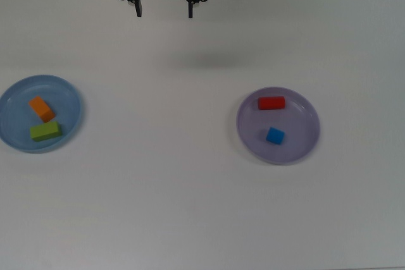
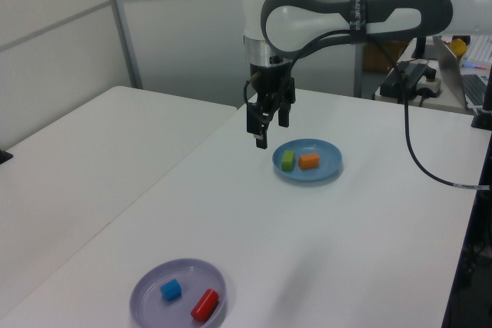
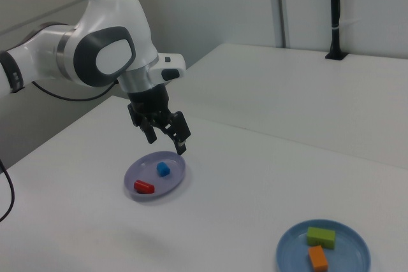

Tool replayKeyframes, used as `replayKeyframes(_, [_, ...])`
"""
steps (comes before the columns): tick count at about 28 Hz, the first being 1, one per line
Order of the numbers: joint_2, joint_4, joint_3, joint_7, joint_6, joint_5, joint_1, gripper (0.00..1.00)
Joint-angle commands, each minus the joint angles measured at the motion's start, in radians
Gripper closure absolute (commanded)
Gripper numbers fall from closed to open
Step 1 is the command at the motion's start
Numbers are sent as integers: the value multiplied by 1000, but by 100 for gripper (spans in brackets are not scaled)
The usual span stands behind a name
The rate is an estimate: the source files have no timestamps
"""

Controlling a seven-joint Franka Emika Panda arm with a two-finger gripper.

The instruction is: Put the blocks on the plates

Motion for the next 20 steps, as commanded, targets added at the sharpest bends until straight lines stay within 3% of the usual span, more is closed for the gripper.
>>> replayKeyframes(1, [-3, 11, -7, -34, -29, 18, 2, 0])
replayKeyframes(20, [32, 79, 5, -14, -24, 33, 7, 0])
